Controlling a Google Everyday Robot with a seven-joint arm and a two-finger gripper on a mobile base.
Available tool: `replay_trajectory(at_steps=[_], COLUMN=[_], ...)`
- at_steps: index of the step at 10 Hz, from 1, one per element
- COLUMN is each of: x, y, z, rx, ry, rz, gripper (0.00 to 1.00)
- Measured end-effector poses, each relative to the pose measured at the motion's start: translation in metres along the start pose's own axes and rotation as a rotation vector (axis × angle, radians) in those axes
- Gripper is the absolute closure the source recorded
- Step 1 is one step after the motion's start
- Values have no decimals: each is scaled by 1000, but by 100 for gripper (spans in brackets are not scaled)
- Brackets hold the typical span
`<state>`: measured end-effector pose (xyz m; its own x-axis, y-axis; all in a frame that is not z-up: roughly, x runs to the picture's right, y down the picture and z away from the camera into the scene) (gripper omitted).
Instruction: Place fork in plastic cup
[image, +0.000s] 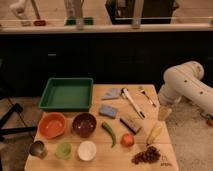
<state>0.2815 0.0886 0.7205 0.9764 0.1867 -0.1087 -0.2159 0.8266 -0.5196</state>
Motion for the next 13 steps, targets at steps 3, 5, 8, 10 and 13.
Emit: replay_trajectory(at_steps=[3,5,8,10,13], x=[-22,-26,-24,-27,-32], y=[-52,-61,-62,-64,-83], z=[34,48,49,52,87], rx=[-18,-38,-38,-26,57], ry=[-66,-93,-95,-106,-124], rz=[177,232,238,239,229], gripper=[20,20,20,20,20])
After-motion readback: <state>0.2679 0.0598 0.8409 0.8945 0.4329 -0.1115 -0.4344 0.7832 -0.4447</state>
